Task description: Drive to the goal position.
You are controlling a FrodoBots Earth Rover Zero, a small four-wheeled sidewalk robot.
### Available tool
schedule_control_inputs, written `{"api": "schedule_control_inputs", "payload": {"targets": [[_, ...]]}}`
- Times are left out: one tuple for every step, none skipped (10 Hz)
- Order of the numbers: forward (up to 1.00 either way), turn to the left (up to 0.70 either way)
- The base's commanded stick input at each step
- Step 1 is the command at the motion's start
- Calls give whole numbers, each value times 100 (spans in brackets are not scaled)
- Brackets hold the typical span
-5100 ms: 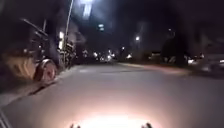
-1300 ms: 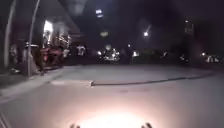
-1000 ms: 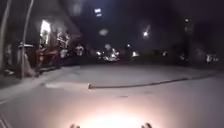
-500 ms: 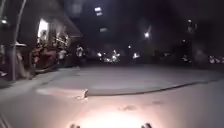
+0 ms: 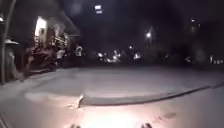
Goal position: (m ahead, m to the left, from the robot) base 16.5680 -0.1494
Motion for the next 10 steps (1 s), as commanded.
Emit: {"api": "schedule_control_inputs", "payload": {"targets": [[70,-32],[70,-30],[70,-26],[70,-21],[70,-8],[70,0],[70,0],[70,0],[70,0],[70,0]]}}
